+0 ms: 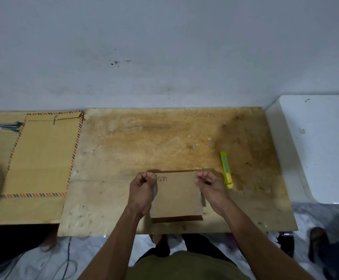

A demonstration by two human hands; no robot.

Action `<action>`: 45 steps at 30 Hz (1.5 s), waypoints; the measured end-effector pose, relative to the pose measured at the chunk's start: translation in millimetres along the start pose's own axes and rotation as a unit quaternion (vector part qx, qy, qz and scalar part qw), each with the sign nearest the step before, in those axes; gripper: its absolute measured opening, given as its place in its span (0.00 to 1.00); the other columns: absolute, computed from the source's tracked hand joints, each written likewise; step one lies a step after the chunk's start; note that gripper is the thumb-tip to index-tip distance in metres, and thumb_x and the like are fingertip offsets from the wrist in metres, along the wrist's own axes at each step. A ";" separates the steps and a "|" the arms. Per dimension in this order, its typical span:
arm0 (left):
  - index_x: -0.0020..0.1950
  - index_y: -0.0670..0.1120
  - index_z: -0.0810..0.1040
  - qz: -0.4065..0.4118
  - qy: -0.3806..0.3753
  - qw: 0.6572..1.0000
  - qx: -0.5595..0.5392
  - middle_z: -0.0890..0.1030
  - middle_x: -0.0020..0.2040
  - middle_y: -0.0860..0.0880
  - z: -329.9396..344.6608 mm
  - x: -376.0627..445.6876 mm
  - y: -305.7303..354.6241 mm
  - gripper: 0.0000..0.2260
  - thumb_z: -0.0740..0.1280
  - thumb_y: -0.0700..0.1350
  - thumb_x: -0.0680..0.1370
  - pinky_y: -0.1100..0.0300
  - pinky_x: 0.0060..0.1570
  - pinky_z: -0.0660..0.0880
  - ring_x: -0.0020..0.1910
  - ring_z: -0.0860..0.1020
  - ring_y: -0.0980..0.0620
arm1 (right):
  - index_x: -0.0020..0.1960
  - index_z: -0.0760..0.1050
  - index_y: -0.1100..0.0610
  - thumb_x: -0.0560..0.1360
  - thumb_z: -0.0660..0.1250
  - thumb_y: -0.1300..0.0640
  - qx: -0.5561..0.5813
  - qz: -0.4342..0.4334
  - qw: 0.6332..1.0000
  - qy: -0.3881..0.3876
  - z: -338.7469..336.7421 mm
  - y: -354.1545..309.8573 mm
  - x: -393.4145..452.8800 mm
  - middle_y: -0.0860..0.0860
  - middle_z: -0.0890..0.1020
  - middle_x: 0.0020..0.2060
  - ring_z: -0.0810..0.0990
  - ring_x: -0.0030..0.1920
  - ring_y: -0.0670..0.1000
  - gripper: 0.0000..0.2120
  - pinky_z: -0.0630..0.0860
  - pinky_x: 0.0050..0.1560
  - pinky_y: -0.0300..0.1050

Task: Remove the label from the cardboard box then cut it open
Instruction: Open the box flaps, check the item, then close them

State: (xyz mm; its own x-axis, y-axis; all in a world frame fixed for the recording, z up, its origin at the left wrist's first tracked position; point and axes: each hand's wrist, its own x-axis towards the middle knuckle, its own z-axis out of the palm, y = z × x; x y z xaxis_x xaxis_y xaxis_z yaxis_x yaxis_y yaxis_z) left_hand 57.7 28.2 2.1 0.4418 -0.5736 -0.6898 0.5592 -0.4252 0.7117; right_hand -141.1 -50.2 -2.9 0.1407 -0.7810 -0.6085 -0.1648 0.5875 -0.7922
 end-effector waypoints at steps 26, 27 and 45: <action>0.73 0.44 0.70 0.103 -0.018 0.966 0.237 0.77 0.61 0.54 -9.9 -13.6 -28.2 0.25 0.63 0.28 0.77 0.60 0.62 0.74 0.62 0.77 0.52 | 0.69 0.73 0.62 0.78 0.65 0.64 -0.302 -0.099 0.948 0.010 7.5 29.9 -9.8 0.52 0.74 0.67 0.71 0.66 0.46 0.20 0.64 0.64 0.26; 0.73 0.45 0.70 0.110 -0.020 0.959 0.262 0.76 0.64 0.53 -12.1 -13.8 -31.1 0.26 0.64 0.29 0.77 0.59 0.65 0.72 0.64 0.75 0.52 | 0.69 0.72 0.62 0.78 0.65 0.64 -0.320 -0.106 0.941 0.006 8.0 33.3 -9.7 0.53 0.72 0.70 0.69 0.71 0.49 0.20 0.63 0.69 0.33; 0.80 0.54 0.35 0.199 -0.024 0.728 0.656 0.31 0.79 0.56 -24.2 -14.6 -88.9 0.30 0.41 0.62 0.82 0.43 0.73 0.31 0.77 0.29 0.51 | 0.80 0.48 0.49 0.81 0.45 0.40 -0.603 -0.152 0.781 0.054 14.4 81.8 -26.8 0.43 0.49 0.80 0.47 0.79 0.55 0.29 0.53 0.70 0.65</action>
State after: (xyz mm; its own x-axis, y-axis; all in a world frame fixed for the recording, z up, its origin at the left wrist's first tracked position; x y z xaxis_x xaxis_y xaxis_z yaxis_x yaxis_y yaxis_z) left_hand 18.5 91.3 -54.3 0.3437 -0.8442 -0.4112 -0.7713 -0.5036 0.3892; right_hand -144.3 21.8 -52.0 0.2788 -0.8976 -0.3416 -0.9492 -0.2035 -0.2399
